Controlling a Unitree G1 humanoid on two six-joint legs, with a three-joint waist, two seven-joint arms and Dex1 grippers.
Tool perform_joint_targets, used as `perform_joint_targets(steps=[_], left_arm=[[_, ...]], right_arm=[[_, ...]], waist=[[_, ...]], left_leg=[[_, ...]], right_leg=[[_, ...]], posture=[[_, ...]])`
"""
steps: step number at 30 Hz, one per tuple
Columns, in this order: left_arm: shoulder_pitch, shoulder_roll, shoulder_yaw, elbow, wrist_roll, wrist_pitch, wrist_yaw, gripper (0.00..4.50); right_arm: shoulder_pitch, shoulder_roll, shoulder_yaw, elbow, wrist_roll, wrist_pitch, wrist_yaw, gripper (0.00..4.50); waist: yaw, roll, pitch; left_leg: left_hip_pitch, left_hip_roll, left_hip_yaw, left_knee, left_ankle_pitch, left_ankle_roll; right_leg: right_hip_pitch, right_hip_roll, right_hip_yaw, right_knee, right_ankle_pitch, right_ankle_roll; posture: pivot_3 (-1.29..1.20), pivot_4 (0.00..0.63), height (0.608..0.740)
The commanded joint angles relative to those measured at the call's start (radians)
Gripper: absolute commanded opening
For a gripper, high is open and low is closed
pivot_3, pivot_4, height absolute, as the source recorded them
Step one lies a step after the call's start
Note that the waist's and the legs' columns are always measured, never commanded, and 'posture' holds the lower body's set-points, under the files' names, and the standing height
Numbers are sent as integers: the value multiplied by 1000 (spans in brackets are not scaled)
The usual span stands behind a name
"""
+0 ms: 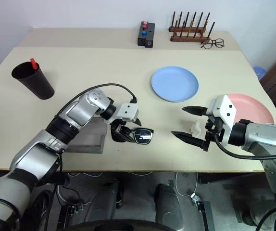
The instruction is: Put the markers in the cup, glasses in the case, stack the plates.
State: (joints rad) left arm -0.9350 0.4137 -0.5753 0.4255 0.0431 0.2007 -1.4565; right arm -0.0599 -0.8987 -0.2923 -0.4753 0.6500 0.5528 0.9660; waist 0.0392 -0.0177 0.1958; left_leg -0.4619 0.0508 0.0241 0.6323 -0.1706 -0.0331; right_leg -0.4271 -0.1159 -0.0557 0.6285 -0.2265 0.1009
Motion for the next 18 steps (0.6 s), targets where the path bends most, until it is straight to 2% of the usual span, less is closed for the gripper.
perform_joint_targets(steps=[1, 3, 7, 13, 18], left_arm=[[19, -3, 5, -24, 10, -17, -1, 2036], [23, -1, 10, -28, 11, -13, -6, 1113], [24, -12, 40, -14, 7, -36, 11, 65], [-7, -17, 113, -40, -77, 77, -28, 4], [-72, -2, 180, -63, -148, 189, -61, 4]], right_arm=[[-16, 6, -22, -12, 0, -23, -12, 4500], [-14, 7, -24, -16, 1, -25, -16, 4500], [-21, 9, -25, -22, 7, -19, -30, 4500], [-28, 10, -15, -16, 2, -20, -36, 4500], [-48, 13, 1, -5, -3, -21, -40, 4500]], waist=[[0, 0, 0], [0, 1, -1], [8, 5, -4], [2, 5, -3], [0, 4, -3]], left_leg=[[0, 0, 0, 0, 0, 0], [0, 0, 0, 0, 0, 0], [2, -1, 0, 1, 0, 0], [2, -1, 0, 6, -1, 1], [-1, -1, 0, 5, -1, 2]], right_leg=[[0, 0, 0, 0, 0, 0], [0, 0, 0, 0, 0, 0], [5, -1, 0, -2, 0, 0], [8, -1, 0, -2, -1, 2], [4, -1, 0, -1, 0, 0]], posture=[[0, 150, 740], [0, 150, 740], [0, 150, 740], [0, 150, 740], [0, 150, 740]])
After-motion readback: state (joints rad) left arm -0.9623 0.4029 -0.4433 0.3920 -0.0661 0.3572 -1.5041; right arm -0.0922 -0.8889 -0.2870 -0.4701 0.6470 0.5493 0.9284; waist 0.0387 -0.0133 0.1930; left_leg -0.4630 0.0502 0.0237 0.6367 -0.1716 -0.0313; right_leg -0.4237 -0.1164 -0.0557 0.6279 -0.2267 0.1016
